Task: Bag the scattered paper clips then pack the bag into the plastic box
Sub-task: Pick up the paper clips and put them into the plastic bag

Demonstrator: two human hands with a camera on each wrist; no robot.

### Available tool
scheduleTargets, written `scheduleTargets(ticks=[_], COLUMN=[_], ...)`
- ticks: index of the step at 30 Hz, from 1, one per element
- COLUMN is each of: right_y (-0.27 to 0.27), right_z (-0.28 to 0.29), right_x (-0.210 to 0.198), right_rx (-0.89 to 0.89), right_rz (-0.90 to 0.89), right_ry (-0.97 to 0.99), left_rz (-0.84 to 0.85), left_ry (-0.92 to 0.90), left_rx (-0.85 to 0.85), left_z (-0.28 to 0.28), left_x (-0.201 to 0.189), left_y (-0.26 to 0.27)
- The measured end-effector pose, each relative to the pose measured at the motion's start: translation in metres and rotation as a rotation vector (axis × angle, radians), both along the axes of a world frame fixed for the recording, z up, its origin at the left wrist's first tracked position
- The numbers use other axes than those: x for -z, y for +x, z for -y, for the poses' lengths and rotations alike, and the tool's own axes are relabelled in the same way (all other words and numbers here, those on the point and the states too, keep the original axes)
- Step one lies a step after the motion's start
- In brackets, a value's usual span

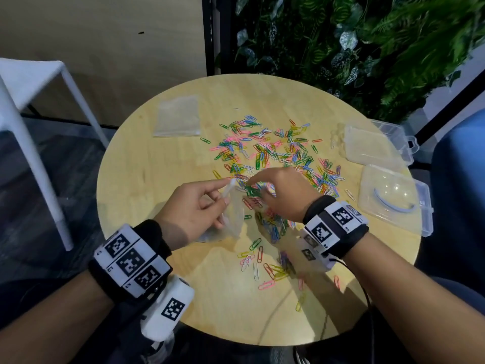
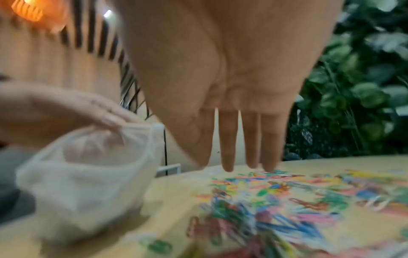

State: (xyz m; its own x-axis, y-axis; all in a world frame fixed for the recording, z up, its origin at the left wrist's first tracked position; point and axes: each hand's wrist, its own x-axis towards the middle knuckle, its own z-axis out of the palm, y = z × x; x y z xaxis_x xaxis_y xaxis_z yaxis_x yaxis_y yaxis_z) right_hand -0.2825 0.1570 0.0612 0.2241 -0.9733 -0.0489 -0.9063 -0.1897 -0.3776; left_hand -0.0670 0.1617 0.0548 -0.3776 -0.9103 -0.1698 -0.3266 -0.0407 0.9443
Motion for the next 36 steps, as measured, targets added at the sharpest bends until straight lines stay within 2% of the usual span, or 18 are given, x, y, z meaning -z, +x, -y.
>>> scheduleTargets(ticks=[2,5,10,13,15,23,25,28,30,32,36], right_y=[-0.004,0.000,0.009,0.014,0.014,-0.025,-0.029,-0.019,-0.008,0.004,0.028], right_z=[-0.004,-0.015,-0.023,-0.010,-0.004,0.002,0.004,0.003,0.001,-0.002,-0.008], right_x=[0.014,0.031,0.037,0.039,0.038,0.006,0.001,-0.011,-0.017,-0.018,-0.003], right_rx=[-0.093,-0.109,-0.142,-0.134,-0.107,0.224,0.334,0.443,0.451,0.422,0.401], right_rz=[-0.217,-0.272,-0.311,-0.382,-0.353,0.214,0.469,1.008,1.231,1.334,1.370], right_ry=[0.187,0.355,0.137,0.135,0.123,0.044,0.083,0.209,0.298,0.396,0.579], left_rz=[0.042,0.043,0.010,0.011,0.026,0.098,0.110,0.117,0.115,0.109,0.077], left_ry=[-0.015,-0.016,-0.038,-0.047,-0.042,-0.050,-0.048,-0.043,-0.034,-0.039,-0.037], left_rx=[0.003,0.002,-0.017,-0.056,-0.095,-0.117,-0.104,-0.081,-0.083,-0.090,-0.083], left_z=[-0.002,-0.005,-0.001,0.004,0.008,0.017,0.018,0.017,0.016,0.015,0.015], left_x=[0.000,-0.003,-0.013,-0.015,-0.015,-0.013,-0.010,-0.008,-0.007,-0.008,-0.005], left_y=[0.003,0.012,0.025,0.029,0.030,0.023,0.020,0.014,0.010,0.006,0.000])
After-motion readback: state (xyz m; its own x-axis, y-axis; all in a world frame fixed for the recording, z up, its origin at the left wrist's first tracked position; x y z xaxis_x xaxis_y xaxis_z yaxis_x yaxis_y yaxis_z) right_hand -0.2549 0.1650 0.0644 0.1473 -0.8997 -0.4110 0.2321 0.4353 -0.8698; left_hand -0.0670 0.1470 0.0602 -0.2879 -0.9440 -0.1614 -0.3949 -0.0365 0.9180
